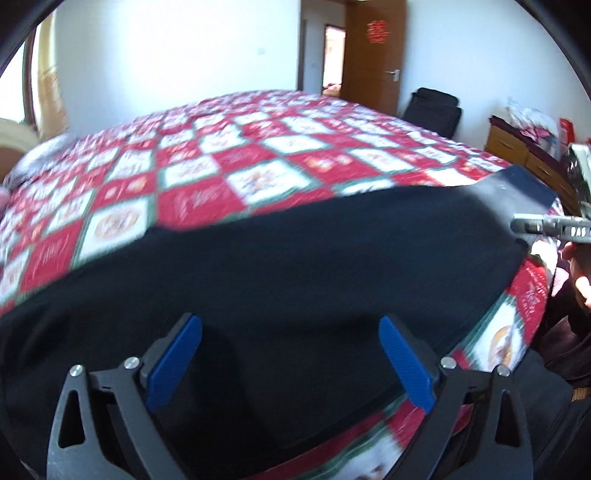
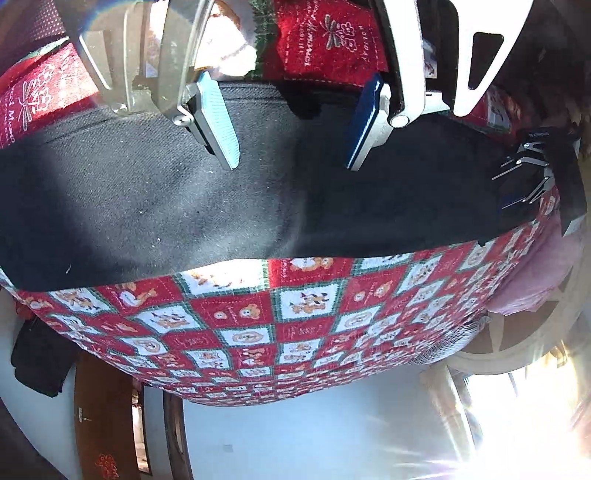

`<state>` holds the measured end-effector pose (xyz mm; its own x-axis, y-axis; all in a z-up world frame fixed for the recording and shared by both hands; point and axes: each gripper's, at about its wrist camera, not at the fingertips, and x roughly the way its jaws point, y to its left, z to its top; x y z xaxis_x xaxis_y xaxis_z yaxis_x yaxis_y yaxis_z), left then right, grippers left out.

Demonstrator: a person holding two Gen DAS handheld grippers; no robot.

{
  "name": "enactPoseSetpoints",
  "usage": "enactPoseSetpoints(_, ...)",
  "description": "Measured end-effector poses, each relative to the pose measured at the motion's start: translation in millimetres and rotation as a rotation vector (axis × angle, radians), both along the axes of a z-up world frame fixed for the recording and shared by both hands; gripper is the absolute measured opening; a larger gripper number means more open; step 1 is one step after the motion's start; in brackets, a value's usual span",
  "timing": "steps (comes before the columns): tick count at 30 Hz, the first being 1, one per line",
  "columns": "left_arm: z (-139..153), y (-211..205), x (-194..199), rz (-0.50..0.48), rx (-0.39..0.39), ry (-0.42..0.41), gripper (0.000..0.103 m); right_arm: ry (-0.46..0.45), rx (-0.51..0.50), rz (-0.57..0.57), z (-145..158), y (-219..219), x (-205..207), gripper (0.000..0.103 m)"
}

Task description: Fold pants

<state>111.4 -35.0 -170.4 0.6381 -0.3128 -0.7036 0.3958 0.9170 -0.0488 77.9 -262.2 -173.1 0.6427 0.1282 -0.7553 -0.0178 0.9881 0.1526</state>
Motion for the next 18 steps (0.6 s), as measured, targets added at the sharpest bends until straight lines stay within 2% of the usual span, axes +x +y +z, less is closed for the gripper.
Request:
enactPoseSetpoints(3,-0.6,-1.3,-1.0,-0.002,0.021,-0.014,0.099,-0.025,-0.027,0.016,0.0,3.9,-2.6,0.061)
enactPoseSetpoints(5,2.9,-3.3,-2.0,-0.006,0.029,-0.024,0.099,-0.05,0.0,0.017,14.1,-0.1,-5.8,0.061)
enactPoseSetpoints(8,2.0,5.7,-1.1,0.019,0.015,-0.009,0.099,-0.148,0.013,-0.059,44.6,-28.0,-22.3,0.061)
enactPoseSetpoints(11,2.1,16.7,-1.4,0.043,-0.013,0.003,0.099,-0.245,0.009,-0.193,76.8,-80.4,-44.4,0.061)
enactPoseSetpoints(15,2.8,18.8,1.4,0.06,-0.033,0.005,0.099,-0.24,0.047,-0.433,94.6,-177.0,-50.3,0.057)
enactPoseSetpoints(18,2.0,17.2,1.3,0.066,-0.03,0.003,0.1,-0.171,0.08,-0.485,87.9,-223.2,-33.9,0.047)
